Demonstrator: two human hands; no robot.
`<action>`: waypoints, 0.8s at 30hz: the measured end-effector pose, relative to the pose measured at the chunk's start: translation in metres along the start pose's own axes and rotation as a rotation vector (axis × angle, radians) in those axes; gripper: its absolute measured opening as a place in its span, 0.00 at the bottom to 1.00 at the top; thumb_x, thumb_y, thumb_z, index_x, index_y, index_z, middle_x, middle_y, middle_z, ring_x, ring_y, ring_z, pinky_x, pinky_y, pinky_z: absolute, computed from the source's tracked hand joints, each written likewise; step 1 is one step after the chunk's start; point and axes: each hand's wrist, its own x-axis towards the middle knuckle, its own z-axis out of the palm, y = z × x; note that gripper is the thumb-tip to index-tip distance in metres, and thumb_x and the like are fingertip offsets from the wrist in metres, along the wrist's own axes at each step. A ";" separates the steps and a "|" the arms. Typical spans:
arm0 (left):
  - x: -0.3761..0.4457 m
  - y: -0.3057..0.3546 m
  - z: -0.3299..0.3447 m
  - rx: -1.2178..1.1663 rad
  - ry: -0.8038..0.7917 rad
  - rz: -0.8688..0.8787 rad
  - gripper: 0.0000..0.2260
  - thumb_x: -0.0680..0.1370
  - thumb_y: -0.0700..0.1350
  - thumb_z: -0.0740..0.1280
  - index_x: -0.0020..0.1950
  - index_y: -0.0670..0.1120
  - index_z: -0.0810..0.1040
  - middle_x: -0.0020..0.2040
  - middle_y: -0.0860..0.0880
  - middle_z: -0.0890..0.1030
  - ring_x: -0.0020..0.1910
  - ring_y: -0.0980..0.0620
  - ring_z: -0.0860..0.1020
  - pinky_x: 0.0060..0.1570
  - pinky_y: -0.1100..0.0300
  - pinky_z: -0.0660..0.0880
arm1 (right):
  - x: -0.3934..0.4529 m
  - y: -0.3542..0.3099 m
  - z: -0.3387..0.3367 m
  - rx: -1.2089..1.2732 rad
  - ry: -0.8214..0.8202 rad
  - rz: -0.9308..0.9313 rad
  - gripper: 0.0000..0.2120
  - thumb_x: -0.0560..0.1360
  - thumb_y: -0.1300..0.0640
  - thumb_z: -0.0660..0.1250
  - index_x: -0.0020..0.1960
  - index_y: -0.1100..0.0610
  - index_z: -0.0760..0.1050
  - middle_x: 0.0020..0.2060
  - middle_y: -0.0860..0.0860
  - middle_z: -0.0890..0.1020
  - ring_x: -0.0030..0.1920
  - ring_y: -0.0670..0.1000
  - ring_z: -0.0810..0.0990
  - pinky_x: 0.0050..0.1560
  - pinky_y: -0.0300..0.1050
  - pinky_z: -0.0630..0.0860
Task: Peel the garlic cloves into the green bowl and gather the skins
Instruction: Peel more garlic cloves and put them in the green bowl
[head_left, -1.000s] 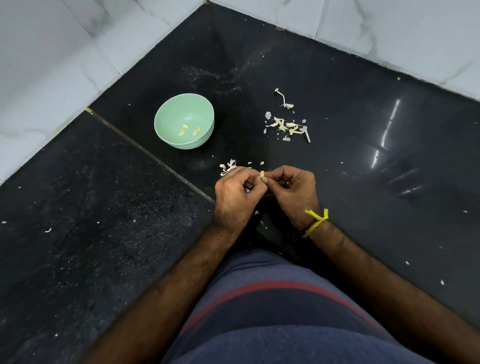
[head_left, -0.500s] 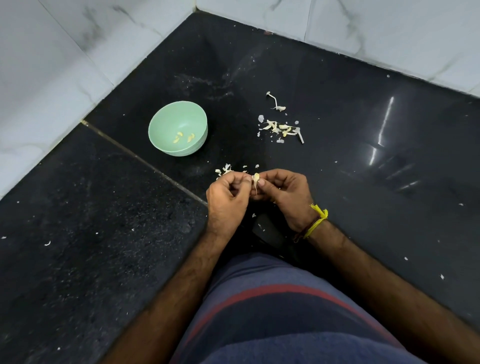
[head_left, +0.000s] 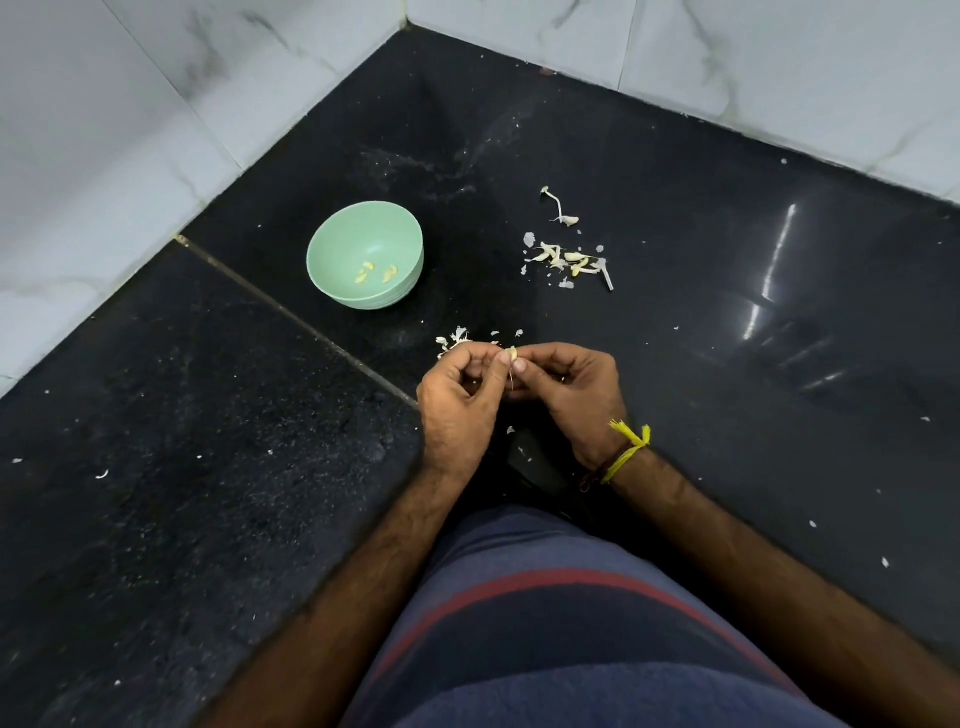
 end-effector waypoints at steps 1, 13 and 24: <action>0.000 0.000 0.000 -0.002 0.008 0.001 0.03 0.78 0.43 0.72 0.48 0.44 0.83 0.39 0.49 0.84 0.38 0.52 0.82 0.41 0.55 0.80 | 0.000 0.000 0.001 -0.005 -0.005 -0.006 0.06 0.75 0.66 0.72 0.52 0.65 0.83 0.44 0.59 0.86 0.47 0.63 0.85 0.52 0.62 0.82; -0.001 0.003 0.002 -0.082 0.025 -0.065 0.04 0.79 0.38 0.72 0.52 0.41 0.84 0.40 0.45 0.86 0.39 0.53 0.84 0.42 0.61 0.81 | -0.001 0.000 0.005 -0.064 -0.012 -0.054 0.09 0.75 0.68 0.71 0.55 0.65 0.79 0.44 0.59 0.85 0.45 0.54 0.86 0.47 0.45 0.82; -0.003 0.004 0.011 -0.206 0.027 -0.166 0.04 0.79 0.36 0.70 0.51 0.36 0.83 0.36 0.47 0.83 0.33 0.58 0.80 0.37 0.65 0.78 | 0.003 0.008 0.001 0.086 -0.020 -0.012 0.07 0.74 0.73 0.69 0.49 0.64 0.78 0.40 0.58 0.84 0.40 0.54 0.84 0.44 0.47 0.83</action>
